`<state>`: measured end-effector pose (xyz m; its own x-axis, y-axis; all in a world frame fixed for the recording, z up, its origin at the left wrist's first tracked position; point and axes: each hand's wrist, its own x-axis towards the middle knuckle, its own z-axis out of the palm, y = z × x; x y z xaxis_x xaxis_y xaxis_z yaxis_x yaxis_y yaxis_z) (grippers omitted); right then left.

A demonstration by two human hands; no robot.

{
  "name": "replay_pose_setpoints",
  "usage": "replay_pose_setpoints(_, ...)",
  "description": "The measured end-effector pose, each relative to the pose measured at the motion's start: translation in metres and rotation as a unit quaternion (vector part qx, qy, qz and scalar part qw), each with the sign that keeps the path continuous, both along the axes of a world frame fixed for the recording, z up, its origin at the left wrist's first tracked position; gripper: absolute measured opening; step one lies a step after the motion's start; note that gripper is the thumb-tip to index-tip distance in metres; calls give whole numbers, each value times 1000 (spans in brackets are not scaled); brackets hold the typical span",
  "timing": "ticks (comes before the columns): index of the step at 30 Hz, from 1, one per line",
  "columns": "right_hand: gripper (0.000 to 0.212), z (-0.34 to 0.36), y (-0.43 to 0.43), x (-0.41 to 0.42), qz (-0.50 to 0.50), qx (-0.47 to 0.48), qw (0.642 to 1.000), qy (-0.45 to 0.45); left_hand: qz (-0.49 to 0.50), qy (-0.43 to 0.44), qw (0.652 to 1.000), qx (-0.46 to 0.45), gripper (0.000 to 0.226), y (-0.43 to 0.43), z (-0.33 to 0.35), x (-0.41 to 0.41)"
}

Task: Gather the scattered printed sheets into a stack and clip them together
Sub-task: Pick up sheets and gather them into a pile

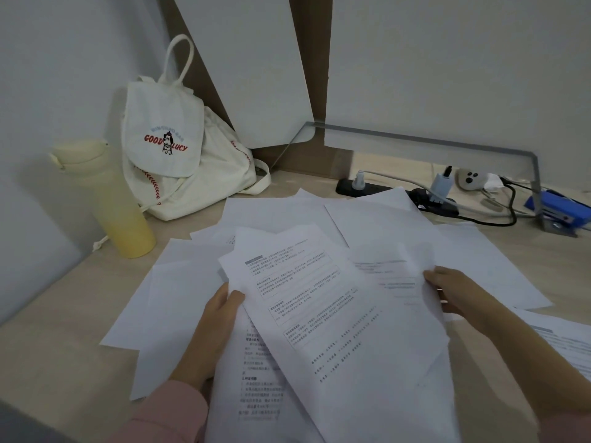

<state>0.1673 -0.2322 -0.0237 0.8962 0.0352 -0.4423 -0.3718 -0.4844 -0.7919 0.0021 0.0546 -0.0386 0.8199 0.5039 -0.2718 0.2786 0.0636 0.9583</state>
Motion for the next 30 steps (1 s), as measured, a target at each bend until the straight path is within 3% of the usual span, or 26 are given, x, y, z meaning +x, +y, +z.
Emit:
replay_pose_setpoints(3, 16, -5, 25, -6, 43, -20, 999, -23, -16, -10, 1000, 11, 18, -6, -8, 3)
replay_pose_setpoints(7, 33, -15, 47, -20, 54, -5, 998, -36, -42, -30, 998, 35, 33, -14, -17, 5)
replay_pose_setpoints(14, 33, -17, 48, -44, 80, 56, 995, 8, -37, -86, 995, 28, 48, -22, -20, 2)
replay_pose_setpoints(18, 29, -13, 36, -55, 70, 105, 992, -7, -34, -146, 989, 1, 48, -26, -3, 1)
replay_pose_setpoints(24, 36, 6, 24, -67, 114, 242, 963, 20, -53, -168, 982, -72, 33, -29, 34, -8)
replay_pose_setpoints(30, 35, 53, 20, -71, 83, 256, 957, -108, -35, -221, 973, -59, 28, -31, 64, -13)
